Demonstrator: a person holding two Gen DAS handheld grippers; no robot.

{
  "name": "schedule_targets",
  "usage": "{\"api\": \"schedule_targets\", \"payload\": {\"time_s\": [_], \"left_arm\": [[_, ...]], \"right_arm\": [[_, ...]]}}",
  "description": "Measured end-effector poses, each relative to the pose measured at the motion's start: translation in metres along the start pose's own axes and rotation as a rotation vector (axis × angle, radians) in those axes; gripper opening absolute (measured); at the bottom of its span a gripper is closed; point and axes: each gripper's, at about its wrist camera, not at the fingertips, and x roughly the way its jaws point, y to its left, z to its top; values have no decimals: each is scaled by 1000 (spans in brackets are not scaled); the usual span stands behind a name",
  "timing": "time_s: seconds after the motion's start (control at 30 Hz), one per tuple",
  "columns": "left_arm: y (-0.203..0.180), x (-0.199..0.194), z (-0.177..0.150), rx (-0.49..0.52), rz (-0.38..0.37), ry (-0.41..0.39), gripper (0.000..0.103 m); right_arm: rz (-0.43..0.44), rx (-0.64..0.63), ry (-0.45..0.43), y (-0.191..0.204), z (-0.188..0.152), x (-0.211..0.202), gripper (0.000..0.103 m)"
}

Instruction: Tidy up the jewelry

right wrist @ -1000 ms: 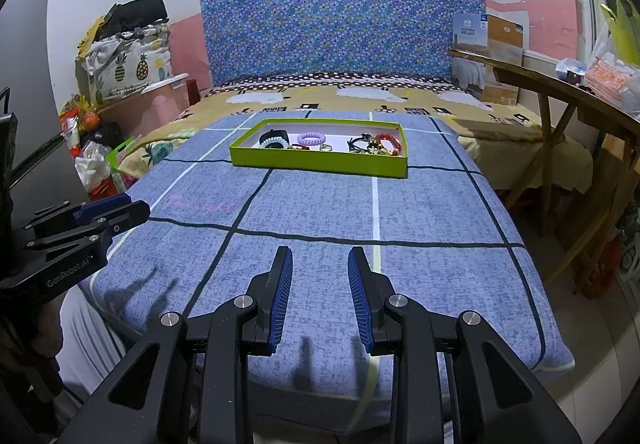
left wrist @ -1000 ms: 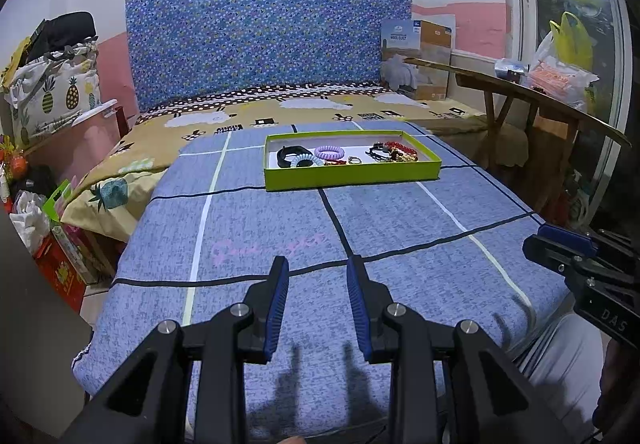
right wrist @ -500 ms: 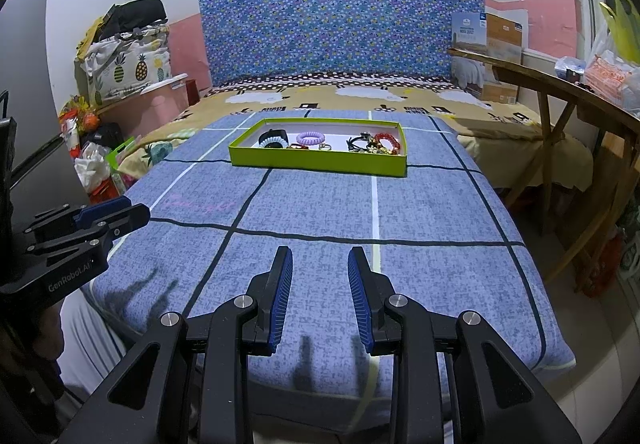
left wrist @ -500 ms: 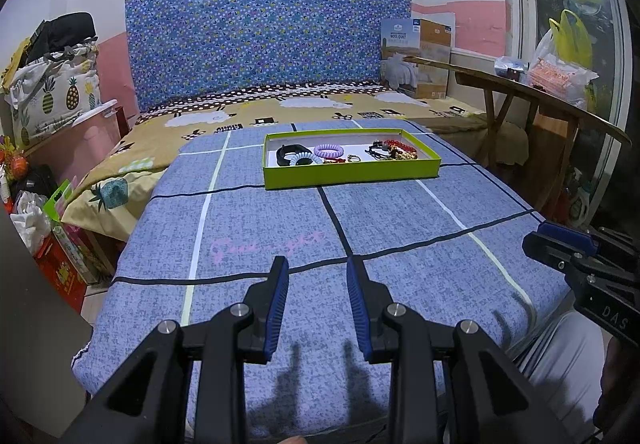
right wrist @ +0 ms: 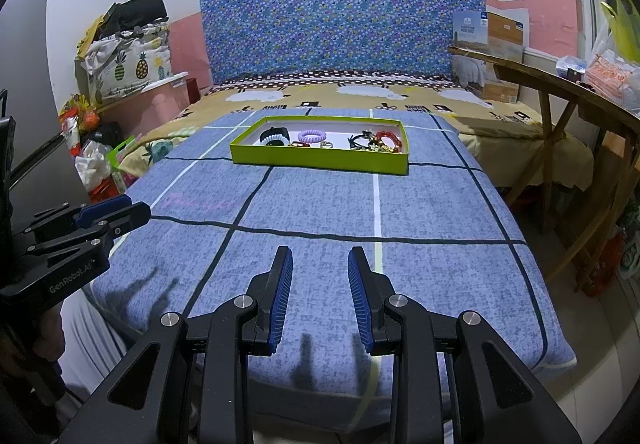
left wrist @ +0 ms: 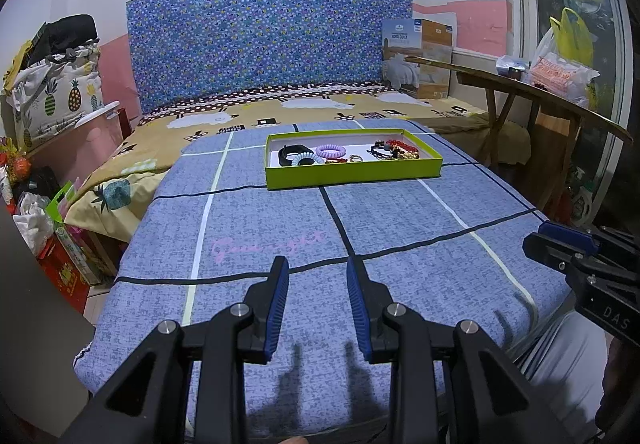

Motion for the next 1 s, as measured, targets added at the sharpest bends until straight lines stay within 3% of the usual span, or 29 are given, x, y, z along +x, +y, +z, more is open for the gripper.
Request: {"api": "schedule_targets", "payload": {"time_s": [1.0], "left_arm": [[-3, -1, -5, 0, 11, 5, 31]], "right_arm": [[1, 2, 5, 1, 0, 1, 30]]}}
